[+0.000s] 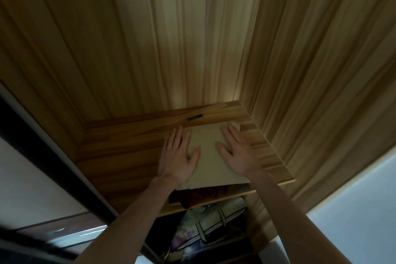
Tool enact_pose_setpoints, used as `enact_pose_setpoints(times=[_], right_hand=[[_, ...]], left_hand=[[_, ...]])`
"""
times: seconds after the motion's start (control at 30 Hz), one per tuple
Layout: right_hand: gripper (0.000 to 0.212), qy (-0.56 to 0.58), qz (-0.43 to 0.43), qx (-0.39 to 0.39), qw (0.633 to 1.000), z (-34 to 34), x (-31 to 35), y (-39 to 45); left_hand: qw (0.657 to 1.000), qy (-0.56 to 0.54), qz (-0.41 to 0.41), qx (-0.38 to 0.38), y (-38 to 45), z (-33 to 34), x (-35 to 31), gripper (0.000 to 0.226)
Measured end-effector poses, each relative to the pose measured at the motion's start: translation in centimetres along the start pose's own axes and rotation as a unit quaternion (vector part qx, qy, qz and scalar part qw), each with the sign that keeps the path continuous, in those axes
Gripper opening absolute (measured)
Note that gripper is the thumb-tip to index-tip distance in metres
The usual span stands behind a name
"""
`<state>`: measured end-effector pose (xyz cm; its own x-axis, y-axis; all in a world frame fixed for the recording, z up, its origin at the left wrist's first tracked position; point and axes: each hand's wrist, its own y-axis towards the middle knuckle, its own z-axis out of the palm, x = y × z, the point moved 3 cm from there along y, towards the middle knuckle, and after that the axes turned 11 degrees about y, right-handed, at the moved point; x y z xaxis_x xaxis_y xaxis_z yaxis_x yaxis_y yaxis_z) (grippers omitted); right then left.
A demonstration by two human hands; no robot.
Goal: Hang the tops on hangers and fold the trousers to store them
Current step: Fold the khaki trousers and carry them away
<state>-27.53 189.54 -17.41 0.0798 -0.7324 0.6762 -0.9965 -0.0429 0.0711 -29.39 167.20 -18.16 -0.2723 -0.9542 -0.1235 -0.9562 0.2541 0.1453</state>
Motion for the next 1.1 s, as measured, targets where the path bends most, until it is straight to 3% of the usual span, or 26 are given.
enact_pose_setpoints(times=[0.3, 0.57, 0.7, 0.87, 1.1], right_hand=[[0.080, 0.002, 0.000, -0.013, 1.000, -0.3, -0.1, 0.1], [0.078, -0.059, -0.079, -0.081, 0.992, -2.5, 4.4, -3.8], [0.077, -0.088, -0.117, -0.123, 0.982, -3.1, 8.0, -6.8], [0.075, -0.118, -0.142, -0.197, 0.963, -3.2, 12.9, -10.6], [0.073, -0.096, -0.148, -0.234, 0.956, -1.5, 21.5, -16.2]], left_hand=[[0.999, -0.024, 0.011, 0.028, -0.1, -2.0, -0.2, 0.077], [0.993, -0.032, 0.060, -0.094, -4.4, -8.2, 0.2, 0.082], [0.984, -0.029, 0.080, -0.154, -7.4, -11.1, 0.9, 0.074], [0.976, -0.061, 0.100, -0.185, -12.0, -14.3, 2.3, 0.072], [0.957, -0.113, 0.137, -0.228, -19.6, -18.8, 5.4, 0.066]])
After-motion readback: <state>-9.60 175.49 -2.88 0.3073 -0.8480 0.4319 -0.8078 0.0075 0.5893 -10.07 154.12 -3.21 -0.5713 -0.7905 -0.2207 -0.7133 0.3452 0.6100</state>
